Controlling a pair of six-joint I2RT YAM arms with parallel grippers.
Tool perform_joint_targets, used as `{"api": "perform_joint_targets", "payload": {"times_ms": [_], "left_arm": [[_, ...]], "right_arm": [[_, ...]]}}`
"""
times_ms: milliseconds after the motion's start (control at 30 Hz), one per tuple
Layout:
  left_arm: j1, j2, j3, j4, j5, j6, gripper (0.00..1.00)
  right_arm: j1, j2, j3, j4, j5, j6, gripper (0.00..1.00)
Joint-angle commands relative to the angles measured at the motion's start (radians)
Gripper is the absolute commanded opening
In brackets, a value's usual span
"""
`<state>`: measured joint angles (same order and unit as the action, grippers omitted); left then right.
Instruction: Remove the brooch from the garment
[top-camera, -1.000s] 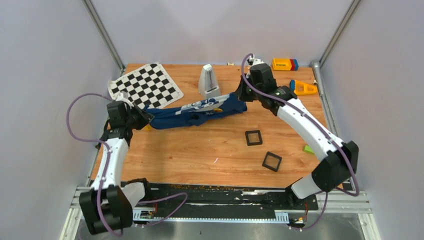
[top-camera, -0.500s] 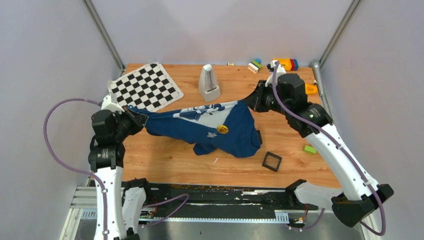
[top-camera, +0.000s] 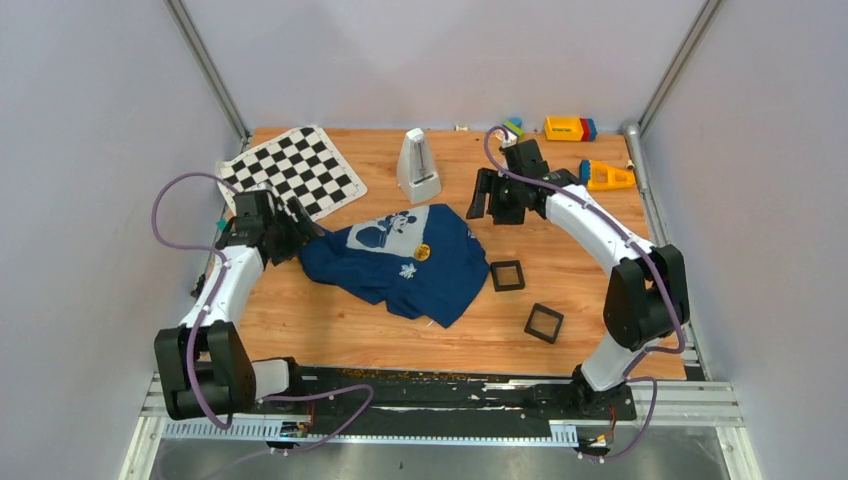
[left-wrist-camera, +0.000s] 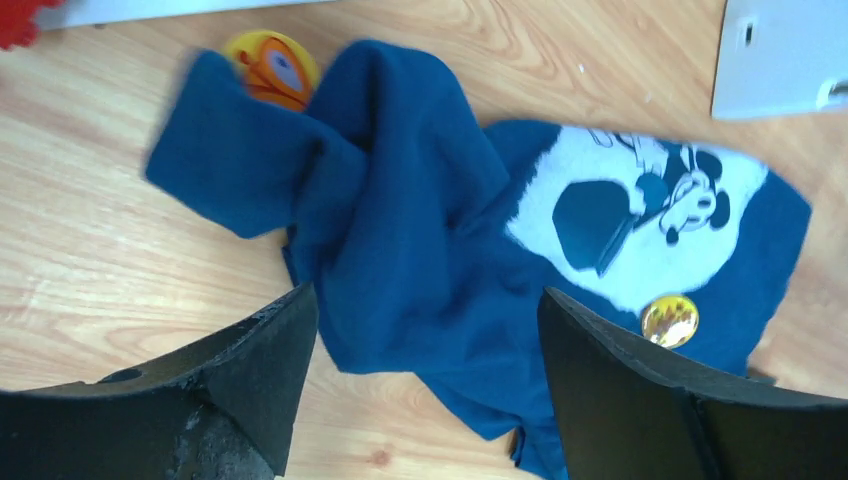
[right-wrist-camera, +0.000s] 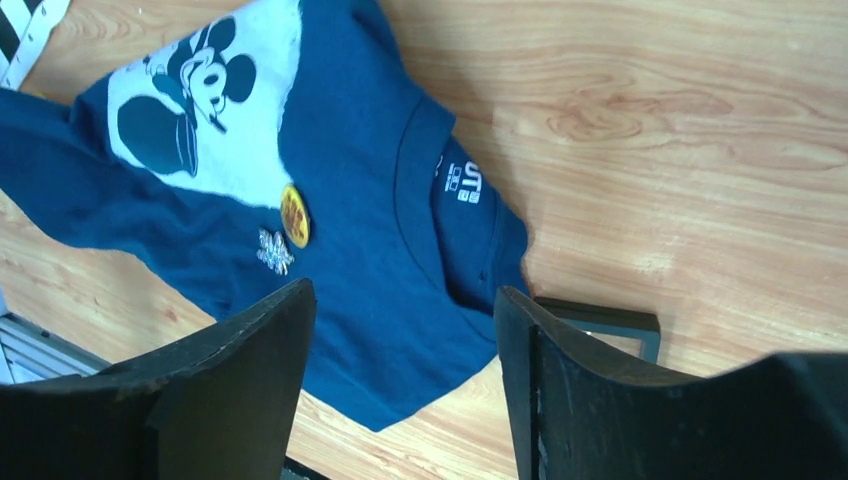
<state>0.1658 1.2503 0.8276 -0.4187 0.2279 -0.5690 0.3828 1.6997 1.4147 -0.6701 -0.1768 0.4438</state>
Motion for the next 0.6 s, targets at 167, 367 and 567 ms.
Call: {"api": "perform_joint_targets", "payload": {"times_ms": [167, 367, 567], "left_arm": [[-0.302, -0.298, -0.028, 0.048, -0.304, 0.087, 0.79], [-0.501, -0.271, -0.103, 0.255, -0.099, 0.168, 0.66], [-0.655, -0.08, -0.078, 0.393, -0.109, 0.28, 0.63]], "right_arm": [[0.096, -0.141, -0.288, 0.229, 0.019, -0.01, 0.74], [0.154, -0.056, -0.283, 0.298, 0.055, 0.007, 0.73], [0.178, 0.064, -0.262, 0.371, 0.132, 0.021, 0.75]]}}
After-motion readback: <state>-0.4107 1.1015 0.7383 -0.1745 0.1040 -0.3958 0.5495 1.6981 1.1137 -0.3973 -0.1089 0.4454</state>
